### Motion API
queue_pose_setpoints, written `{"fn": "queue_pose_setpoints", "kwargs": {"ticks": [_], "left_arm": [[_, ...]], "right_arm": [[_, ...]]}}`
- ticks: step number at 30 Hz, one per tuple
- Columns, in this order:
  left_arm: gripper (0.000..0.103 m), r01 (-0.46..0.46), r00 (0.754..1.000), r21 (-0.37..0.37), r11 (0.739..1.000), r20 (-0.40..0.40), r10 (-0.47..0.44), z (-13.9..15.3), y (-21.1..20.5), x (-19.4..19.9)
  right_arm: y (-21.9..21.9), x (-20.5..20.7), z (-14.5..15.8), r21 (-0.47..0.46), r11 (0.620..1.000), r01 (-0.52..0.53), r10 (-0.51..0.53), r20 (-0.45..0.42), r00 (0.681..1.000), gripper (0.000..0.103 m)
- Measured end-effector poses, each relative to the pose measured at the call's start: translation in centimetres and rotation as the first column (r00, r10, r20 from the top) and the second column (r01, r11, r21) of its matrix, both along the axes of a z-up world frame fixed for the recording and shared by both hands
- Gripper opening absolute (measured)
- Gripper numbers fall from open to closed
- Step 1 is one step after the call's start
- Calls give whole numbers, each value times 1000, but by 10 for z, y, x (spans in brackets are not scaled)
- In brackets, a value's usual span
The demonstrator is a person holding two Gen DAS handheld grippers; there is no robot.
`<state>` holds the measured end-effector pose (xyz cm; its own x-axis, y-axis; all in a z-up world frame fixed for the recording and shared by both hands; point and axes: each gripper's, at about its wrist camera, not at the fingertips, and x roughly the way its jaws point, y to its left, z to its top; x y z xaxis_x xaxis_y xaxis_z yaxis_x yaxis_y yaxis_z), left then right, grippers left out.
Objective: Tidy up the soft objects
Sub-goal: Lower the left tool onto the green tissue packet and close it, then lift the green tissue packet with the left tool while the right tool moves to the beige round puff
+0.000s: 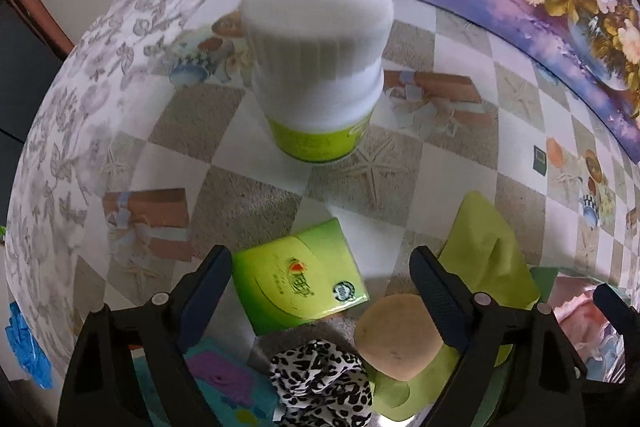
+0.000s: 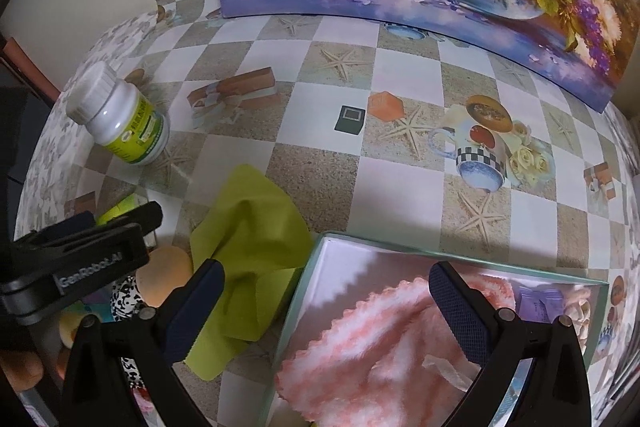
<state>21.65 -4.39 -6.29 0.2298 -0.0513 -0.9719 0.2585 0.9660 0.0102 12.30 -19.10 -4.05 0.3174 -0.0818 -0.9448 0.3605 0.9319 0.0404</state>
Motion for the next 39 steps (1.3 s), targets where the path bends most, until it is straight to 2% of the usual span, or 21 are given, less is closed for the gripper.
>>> {"fn": "queue_pose_setpoints", "kwargs": {"ticks": [2,6,18,21,26,31,33,35,39], "left_arm": [[75,3,1000,34,999,16,-4,1,-3,-1],[63,-2,999,63,998,38,0,2,-4,0],[63,30,997,128,991,66,-39,-2,-12,-7],[60,33,997,113,993,69,-41,-2,-8,-7],[45,29,997,50,998,73,-33,7,-4,-7],[46,45,997,49,998,66,-48,6,-5,-6],[51,60,996,67,996,60,-64,5,-5,-5],[63,54,997,80,995,52,-58,2,-1,-2],[74,42,998,113,993,39,-46,-3,0,-1]], "right_arm": [[1,0,0,1,1000,-3,3,0,1000,103],[1,0,1,0,1000,-5,5,1,1000,103],[2,0,2,-3,1000,-12,12,-1,1000,103],[2,0,3,-4,1000,-14,14,-1,1000,103],[2,0,3,-4,1000,-14,14,1,1000,103],[2,0,4,-4,1000,-15,15,2,1000,103],[1,0,6,-3,1000,-15,15,4,1000,103],[1,0,7,0,1000,-14,14,9,1000,103],[0,-1,9,3,1000,-17,17,14,1000,103]]}}
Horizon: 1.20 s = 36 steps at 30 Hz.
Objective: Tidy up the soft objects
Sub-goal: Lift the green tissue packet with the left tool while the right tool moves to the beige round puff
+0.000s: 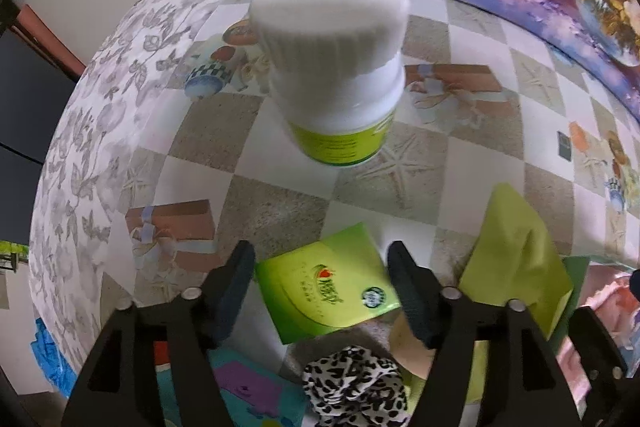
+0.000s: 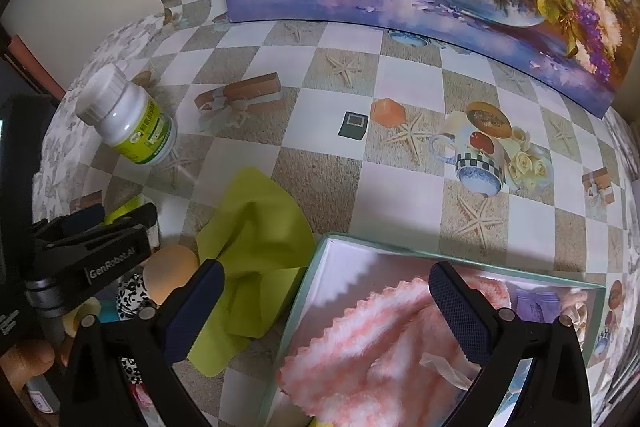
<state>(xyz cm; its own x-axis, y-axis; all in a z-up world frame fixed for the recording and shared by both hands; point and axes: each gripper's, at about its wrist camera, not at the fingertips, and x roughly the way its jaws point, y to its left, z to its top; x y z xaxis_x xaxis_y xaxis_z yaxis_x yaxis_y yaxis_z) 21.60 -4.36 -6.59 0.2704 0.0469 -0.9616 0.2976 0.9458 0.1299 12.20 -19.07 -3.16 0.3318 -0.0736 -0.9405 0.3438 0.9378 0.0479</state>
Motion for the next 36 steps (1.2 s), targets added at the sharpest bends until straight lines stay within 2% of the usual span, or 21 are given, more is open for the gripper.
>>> {"fn": "queue_pose_setpoints", "kwargs": {"ticks": [7,10,15,22,29,31,36], "left_arm": [[74,0,1000,5,1000,-19,0,-6,0,1],[71,10,1000,0,1000,-21,-10,-7,-3,-2],[71,14,1000,-35,999,-7,-14,0,-5,-3],[71,-3,1000,-49,999,25,4,18,7,2],[71,-34,997,-58,998,65,37,38,27,7],[71,-53,995,-64,997,79,58,46,37,9],[71,-100,987,-71,992,116,108,61,62,13]], "right_arm": [[-3,-1,2,4,1000,3,-3,7,1000,103],[-3,-1,2,3,1000,4,-4,7,1000,103],[4,1,4,-4,1000,-16,16,12,1000,103],[27,6,-3,27,996,-86,86,25,996,103],[61,13,-5,87,977,-195,188,85,979,103],[69,15,-6,90,972,-219,211,93,973,101],[87,20,-14,90,957,-276,268,88,959,84]]}}
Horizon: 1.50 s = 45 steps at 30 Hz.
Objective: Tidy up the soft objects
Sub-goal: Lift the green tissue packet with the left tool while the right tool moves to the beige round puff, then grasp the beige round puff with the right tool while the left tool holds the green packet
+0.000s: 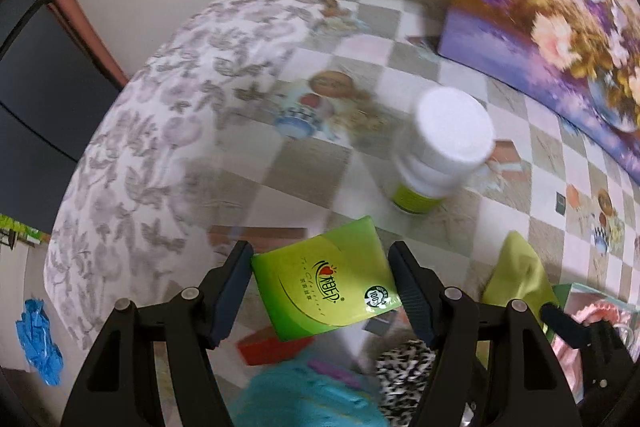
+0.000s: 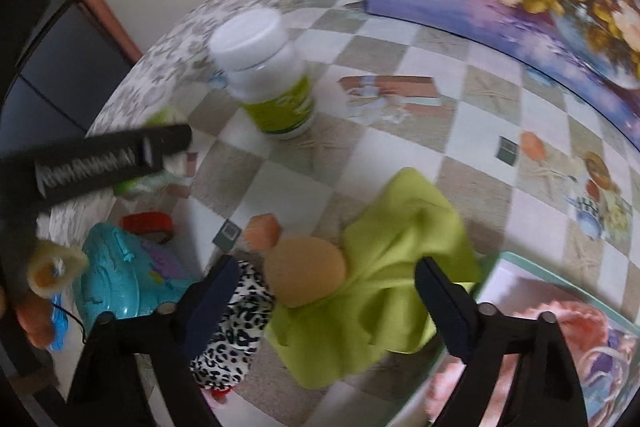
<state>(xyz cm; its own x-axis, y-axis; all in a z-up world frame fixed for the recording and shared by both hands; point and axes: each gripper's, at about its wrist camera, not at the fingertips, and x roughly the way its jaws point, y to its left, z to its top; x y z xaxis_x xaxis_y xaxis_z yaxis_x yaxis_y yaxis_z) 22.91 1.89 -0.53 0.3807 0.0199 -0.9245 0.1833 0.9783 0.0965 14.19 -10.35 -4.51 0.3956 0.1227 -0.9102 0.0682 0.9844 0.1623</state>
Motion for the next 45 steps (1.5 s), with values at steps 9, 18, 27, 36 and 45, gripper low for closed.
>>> {"fn": "queue_pose_setpoints", "kwargs": {"ticks": [9,18,27,36,45], "left_arm": [[71,-46,999,-17,999,-22,45,-7,23,7],[71,-37,999,-23,999,-34,36,-11,23,8],[71,-28,1000,-18,999,6,28,7,20,2],[71,-3,998,-10,1000,66,3,44,9,-20],[71,63,994,-3,998,86,-63,63,-15,-55]], "right_arm": [[8,7,-18,1,1000,-10,10,-29,1000,61],[13,10,-27,-4,1000,-18,18,-43,999,52],[6,1,3,14,1000,-1,0,16,1000,51],[-14,-27,41,16,999,50,-51,70,996,51],[-38,-58,66,23,995,94,-96,94,991,51]]}}
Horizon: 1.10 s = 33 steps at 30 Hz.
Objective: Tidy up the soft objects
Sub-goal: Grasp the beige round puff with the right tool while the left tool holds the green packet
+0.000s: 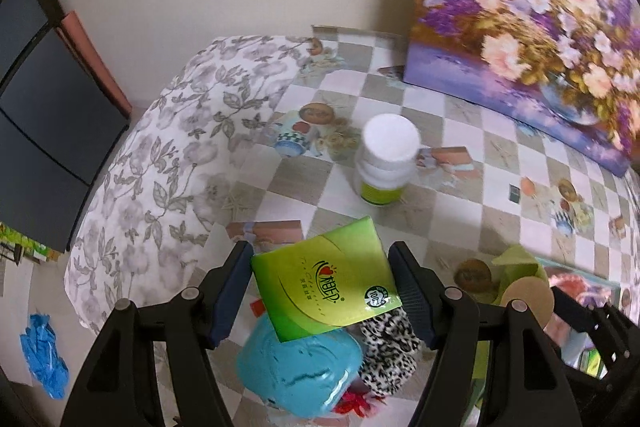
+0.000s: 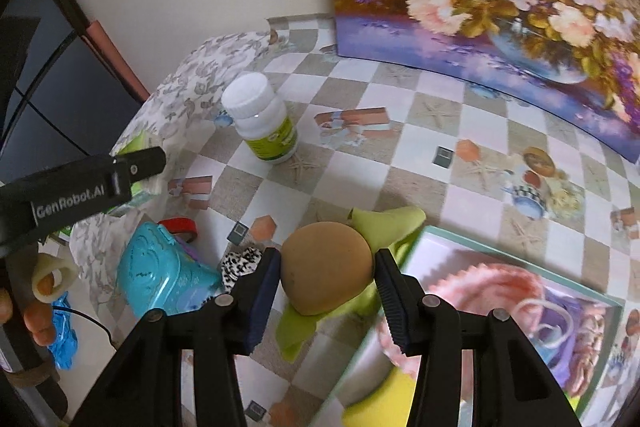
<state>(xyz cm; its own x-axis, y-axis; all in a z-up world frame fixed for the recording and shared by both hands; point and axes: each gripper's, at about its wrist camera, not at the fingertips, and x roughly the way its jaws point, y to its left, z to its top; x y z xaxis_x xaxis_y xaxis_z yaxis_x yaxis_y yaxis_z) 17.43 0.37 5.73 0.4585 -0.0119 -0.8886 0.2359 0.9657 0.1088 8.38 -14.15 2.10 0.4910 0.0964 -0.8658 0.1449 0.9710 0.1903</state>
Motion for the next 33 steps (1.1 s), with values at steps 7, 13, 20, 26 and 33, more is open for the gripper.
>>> {"fn": "queue_pose_setpoints", "kwargs": {"ticks": [7,13,20,26,33], "left_arm": [[71,12,1000,-5,1000,16,-12,10,-5,-14],[71,-4,1000,2,1000,18,4,11,4,-23],[71,-50,999,-7,999,2,50,6,27,-30],[71,-72,997,-14,997,5,72,6,40,-32],[71,-70,998,-24,997,-5,70,4,41,-31]], "right_arm": [[-9,-12,10,78,997,1,-3,24,1000,51],[15,-6,3,79,995,-56,56,5,998,51],[37,-3,4,135,986,-101,99,23,995,51],[37,-4,10,163,982,-96,94,26,995,51],[39,-3,13,131,986,-103,101,23,995,53]]}}
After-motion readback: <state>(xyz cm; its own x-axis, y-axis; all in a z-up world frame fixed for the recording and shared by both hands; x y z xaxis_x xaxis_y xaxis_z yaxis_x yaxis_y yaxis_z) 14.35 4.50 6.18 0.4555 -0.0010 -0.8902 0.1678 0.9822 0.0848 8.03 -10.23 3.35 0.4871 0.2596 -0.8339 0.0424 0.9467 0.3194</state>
